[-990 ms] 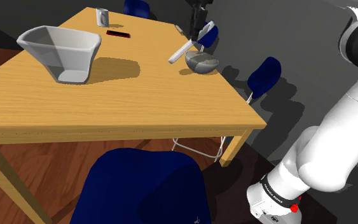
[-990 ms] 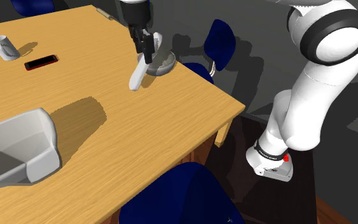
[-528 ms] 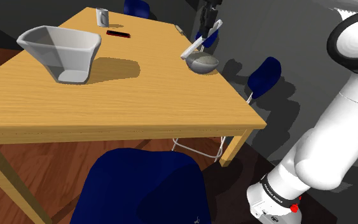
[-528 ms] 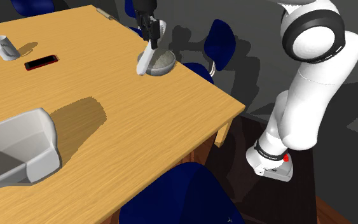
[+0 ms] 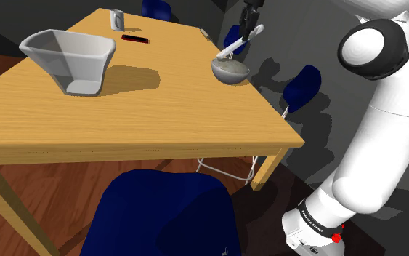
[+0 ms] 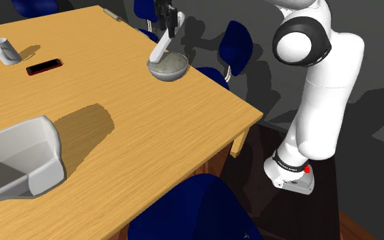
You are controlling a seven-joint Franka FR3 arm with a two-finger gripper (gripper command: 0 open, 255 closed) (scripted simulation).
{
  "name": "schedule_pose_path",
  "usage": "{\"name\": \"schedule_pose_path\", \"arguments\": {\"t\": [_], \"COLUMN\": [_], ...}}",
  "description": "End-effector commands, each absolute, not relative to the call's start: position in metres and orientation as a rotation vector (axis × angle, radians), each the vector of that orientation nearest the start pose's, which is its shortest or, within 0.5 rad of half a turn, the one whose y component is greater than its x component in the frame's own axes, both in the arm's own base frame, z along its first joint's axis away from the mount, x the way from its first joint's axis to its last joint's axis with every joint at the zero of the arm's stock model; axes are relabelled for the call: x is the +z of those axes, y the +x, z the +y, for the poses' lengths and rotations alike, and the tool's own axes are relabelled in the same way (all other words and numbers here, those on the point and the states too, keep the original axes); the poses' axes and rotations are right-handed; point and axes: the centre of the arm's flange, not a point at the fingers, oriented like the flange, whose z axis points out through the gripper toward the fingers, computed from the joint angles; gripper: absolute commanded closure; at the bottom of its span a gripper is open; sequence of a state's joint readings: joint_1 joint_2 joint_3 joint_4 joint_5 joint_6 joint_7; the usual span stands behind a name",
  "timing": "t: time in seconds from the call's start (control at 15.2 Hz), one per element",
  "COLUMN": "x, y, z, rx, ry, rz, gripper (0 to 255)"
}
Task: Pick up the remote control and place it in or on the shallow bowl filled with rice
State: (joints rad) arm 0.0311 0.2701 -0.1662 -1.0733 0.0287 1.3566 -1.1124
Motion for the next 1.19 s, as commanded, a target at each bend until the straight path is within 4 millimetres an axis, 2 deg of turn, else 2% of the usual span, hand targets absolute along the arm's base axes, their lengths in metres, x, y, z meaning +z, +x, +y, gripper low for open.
{"name": "schedule_pose_path", "arguments": {"t": [0.0,0.92,1.12], "x": [0.676,0.602,0.597], "y": [0.606,0.606,0.606], "z": [-0.073,-0.073,-0.073], "rx": [-0.007,-0.007,-0.007], "ry": [-2.784,-2.784,-2.784], "rz": [-1.505,-1.505,-1.505], "gripper": [255,255,255]}}
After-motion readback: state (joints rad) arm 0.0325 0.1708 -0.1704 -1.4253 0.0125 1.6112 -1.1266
